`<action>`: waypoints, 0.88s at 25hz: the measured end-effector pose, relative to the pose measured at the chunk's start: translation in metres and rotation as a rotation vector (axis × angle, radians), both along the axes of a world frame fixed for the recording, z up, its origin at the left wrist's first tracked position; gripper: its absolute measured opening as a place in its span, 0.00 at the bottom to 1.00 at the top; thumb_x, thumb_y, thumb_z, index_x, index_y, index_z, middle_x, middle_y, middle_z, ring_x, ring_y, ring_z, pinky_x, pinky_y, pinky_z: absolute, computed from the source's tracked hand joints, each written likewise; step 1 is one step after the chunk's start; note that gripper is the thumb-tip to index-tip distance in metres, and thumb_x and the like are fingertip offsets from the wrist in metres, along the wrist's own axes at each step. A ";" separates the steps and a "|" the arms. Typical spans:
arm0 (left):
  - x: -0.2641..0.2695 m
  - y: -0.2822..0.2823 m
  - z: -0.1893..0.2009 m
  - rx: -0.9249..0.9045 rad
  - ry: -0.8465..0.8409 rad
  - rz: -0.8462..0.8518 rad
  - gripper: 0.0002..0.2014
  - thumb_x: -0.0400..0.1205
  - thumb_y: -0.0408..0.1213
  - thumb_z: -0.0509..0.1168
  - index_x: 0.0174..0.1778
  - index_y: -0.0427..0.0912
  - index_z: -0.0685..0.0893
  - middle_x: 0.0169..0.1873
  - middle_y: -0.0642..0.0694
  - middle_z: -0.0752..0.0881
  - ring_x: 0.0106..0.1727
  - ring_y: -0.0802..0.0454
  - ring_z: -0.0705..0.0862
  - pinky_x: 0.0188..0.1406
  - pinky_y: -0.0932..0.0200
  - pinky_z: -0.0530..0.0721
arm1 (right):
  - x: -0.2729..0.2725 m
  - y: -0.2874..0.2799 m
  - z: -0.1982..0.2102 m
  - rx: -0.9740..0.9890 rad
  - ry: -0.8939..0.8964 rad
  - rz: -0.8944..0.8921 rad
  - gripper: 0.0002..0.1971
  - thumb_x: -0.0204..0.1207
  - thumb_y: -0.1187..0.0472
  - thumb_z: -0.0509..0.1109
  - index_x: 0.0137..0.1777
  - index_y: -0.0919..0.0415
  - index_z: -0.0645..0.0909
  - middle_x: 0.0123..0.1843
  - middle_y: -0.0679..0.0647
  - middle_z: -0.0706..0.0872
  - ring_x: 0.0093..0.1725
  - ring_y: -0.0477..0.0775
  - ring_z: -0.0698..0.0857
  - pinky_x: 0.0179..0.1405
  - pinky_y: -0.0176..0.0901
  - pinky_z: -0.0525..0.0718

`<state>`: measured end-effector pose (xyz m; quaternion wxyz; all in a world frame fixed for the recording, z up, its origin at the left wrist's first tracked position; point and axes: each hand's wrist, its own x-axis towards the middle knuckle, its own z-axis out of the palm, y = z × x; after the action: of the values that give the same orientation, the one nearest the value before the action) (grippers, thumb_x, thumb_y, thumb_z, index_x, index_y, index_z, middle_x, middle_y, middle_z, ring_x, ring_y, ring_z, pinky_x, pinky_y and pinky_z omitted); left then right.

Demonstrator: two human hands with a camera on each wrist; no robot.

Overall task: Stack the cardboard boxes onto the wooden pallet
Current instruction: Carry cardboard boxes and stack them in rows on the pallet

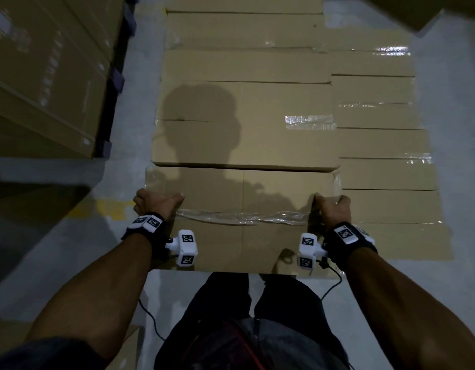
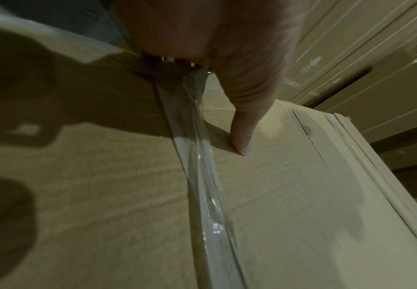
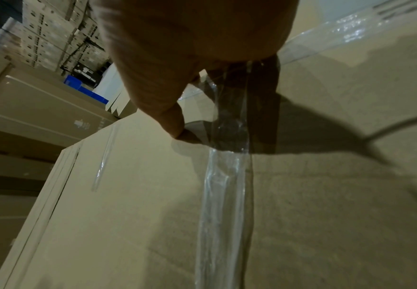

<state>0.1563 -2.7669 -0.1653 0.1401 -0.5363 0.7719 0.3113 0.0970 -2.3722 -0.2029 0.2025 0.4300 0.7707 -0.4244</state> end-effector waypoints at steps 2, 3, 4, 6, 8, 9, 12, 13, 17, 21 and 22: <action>-0.002 0.001 -0.005 0.007 0.000 -0.005 0.52 0.68 0.54 0.81 0.78 0.34 0.60 0.78 0.35 0.63 0.78 0.32 0.65 0.74 0.37 0.71 | -0.004 0.009 -0.020 0.010 -0.005 0.003 0.37 0.52 0.29 0.72 0.60 0.38 0.64 0.59 0.62 0.86 0.49 0.73 0.89 0.48 0.77 0.87; -0.003 0.001 -0.007 0.009 0.000 -0.010 0.52 0.68 0.54 0.81 0.79 0.34 0.60 0.78 0.35 0.63 0.78 0.32 0.64 0.74 0.36 0.71 | -0.005 0.008 -0.022 0.015 -0.007 0.011 0.38 0.52 0.29 0.72 0.61 0.38 0.64 0.59 0.62 0.85 0.50 0.72 0.89 0.50 0.76 0.87; -0.004 0.002 -0.009 0.008 -0.001 -0.017 0.52 0.68 0.54 0.81 0.79 0.34 0.59 0.78 0.35 0.63 0.78 0.32 0.64 0.74 0.36 0.70 | -0.006 0.005 -0.018 0.037 -0.007 0.021 0.40 0.52 0.29 0.71 0.64 0.40 0.65 0.60 0.62 0.85 0.51 0.71 0.88 0.51 0.73 0.88; -0.005 0.002 -0.012 0.006 -0.003 -0.022 0.52 0.68 0.54 0.80 0.80 0.35 0.59 0.78 0.35 0.62 0.78 0.32 0.64 0.75 0.36 0.70 | -0.007 -0.006 0.004 0.100 -0.015 0.065 0.44 0.54 0.29 0.69 0.70 0.47 0.65 0.61 0.61 0.83 0.54 0.69 0.86 0.55 0.68 0.87; -0.006 0.003 -0.014 0.011 -0.011 -0.027 0.52 0.70 0.54 0.79 0.80 0.35 0.57 0.79 0.35 0.61 0.79 0.32 0.63 0.75 0.36 0.69 | -0.008 -0.010 0.011 0.160 -0.034 0.096 0.42 0.64 0.32 0.70 0.74 0.53 0.65 0.65 0.63 0.80 0.58 0.70 0.83 0.60 0.66 0.84; -0.006 0.003 -0.015 0.016 -0.018 -0.032 0.52 0.71 0.55 0.79 0.81 0.35 0.56 0.80 0.35 0.60 0.79 0.32 0.62 0.75 0.36 0.68 | -0.008 -0.010 0.011 0.173 -0.037 0.111 0.40 0.69 0.35 0.71 0.76 0.55 0.64 0.67 0.64 0.78 0.61 0.71 0.81 0.63 0.65 0.82; -0.005 0.002 -0.019 0.022 -0.028 -0.045 0.56 0.72 0.56 0.78 0.84 0.35 0.51 0.82 0.34 0.58 0.81 0.32 0.59 0.78 0.35 0.66 | -0.008 -0.007 0.011 0.208 -0.062 0.127 0.38 0.76 0.40 0.70 0.79 0.58 0.61 0.71 0.67 0.74 0.66 0.72 0.77 0.62 0.60 0.77; -0.003 0.000 -0.021 0.022 -0.024 -0.048 0.57 0.71 0.57 0.78 0.85 0.35 0.50 0.83 0.34 0.56 0.82 0.32 0.58 0.79 0.35 0.64 | -0.007 -0.008 0.010 0.213 -0.061 0.137 0.39 0.76 0.40 0.70 0.79 0.58 0.61 0.71 0.67 0.74 0.66 0.72 0.77 0.61 0.59 0.77; 0.005 0.000 -0.024 -0.001 0.005 -0.111 0.59 0.73 0.56 0.76 0.87 0.36 0.43 0.87 0.38 0.48 0.86 0.37 0.50 0.84 0.36 0.53 | -0.004 -0.002 0.010 0.219 -0.036 0.163 0.39 0.74 0.43 0.73 0.80 0.57 0.61 0.73 0.67 0.74 0.68 0.72 0.78 0.64 0.60 0.79; 0.024 0.019 -0.013 -0.109 0.006 -0.244 0.47 0.70 0.51 0.71 0.83 0.39 0.58 0.84 0.41 0.59 0.83 0.36 0.59 0.80 0.34 0.63 | 0.019 -0.001 0.024 0.304 0.021 0.356 0.39 0.74 0.51 0.71 0.83 0.54 0.58 0.76 0.64 0.70 0.72 0.72 0.74 0.72 0.69 0.75; 0.029 0.027 -0.007 -0.126 0.007 -0.272 0.44 0.68 0.50 0.68 0.80 0.41 0.63 0.81 0.40 0.64 0.81 0.36 0.64 0.78 0.35 0.67 | 0.027 -0.002 0.029 0.335 0.024 0.425 0.39 0.76 0.51 0.71 0.84 0.54 0.57 0.78 0.64 0.69 0.75 0.71 0.72 0.74 0.69 0.72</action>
<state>0.1858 -2.7396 -0.1723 0.1442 -0.4334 0.8560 0.2420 0.1240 -2.3737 -0.1742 0.2040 0.2807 0.9055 -0.2441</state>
